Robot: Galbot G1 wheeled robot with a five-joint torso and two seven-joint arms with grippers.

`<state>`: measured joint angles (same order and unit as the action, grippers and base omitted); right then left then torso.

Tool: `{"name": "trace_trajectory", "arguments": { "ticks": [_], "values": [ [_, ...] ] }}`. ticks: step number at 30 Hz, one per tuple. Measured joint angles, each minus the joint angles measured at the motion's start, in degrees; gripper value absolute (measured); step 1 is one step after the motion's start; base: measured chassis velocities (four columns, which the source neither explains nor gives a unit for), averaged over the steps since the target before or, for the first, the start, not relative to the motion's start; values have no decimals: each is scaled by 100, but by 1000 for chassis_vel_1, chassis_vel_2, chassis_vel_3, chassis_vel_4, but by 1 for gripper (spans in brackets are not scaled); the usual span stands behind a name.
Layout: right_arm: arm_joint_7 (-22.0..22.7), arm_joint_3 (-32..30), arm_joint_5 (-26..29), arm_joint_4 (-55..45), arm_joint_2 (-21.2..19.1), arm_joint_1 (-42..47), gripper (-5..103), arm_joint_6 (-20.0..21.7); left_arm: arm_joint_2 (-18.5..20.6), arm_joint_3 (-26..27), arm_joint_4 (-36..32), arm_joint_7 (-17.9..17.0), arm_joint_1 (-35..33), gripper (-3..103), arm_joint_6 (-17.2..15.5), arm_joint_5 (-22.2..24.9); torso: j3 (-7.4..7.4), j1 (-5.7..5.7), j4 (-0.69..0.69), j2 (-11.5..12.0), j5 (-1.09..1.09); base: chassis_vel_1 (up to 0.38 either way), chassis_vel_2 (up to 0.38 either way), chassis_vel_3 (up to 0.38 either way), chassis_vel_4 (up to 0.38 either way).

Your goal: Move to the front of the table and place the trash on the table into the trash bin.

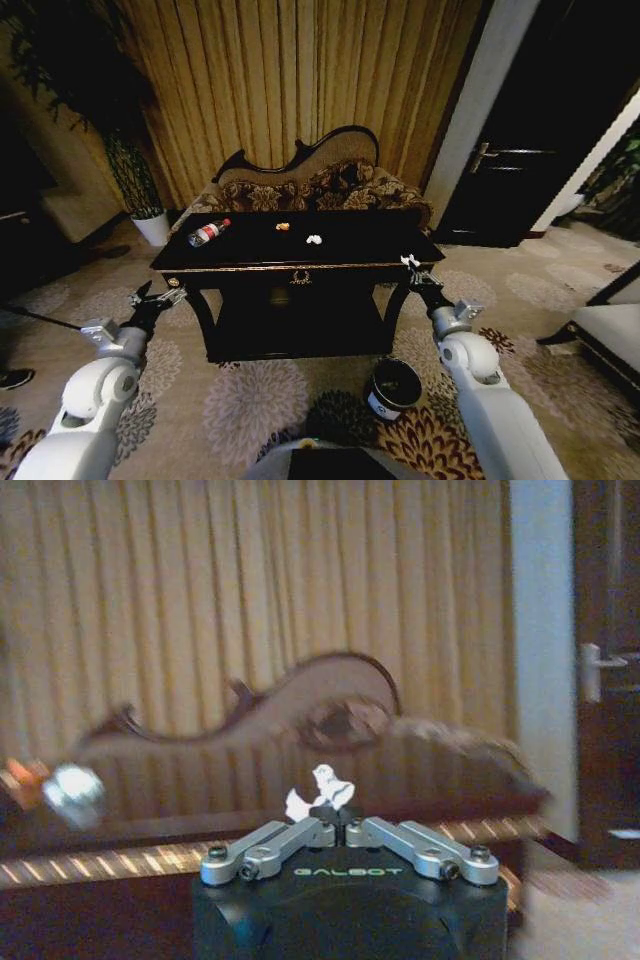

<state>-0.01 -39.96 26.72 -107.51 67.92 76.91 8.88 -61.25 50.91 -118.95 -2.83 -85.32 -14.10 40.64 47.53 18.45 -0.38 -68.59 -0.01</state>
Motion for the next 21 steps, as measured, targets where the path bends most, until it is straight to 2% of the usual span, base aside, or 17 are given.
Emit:
{"name": "trace_trajectory", "arguments": {
  "ticks": [5, 8, 12, 21],
  "values": [
    [1, -1, -252, 780, 127, 153, 1, -187, 44, 75, 82, 19, 1, 100, 73, 24, -1, -2, -1, -1, 1, 0, 0, 0, 0],
    [0, 61, -373, 1186, 279, 135, 1, -73, 34, 92, 160, 45, 50, 100, 121, 44, -2, -4, 0, -2, 2, 0, 0, 0, 0],
    [0, 195, -803, 2272, 554, -106, 1, 84, -58, 99, 296, 87, 109, 100, 203, 54, -1, -3, 1, -1, 1, 0, 0, 0, 0],
    [-1, 224, -1304, 3697, 603, -431, 1, 42, -55, 129, 402, 153, 83, 100, 334, 78, -1, -3, 0, -1, 2, 0, 0, 0, 0]
  ]
}}
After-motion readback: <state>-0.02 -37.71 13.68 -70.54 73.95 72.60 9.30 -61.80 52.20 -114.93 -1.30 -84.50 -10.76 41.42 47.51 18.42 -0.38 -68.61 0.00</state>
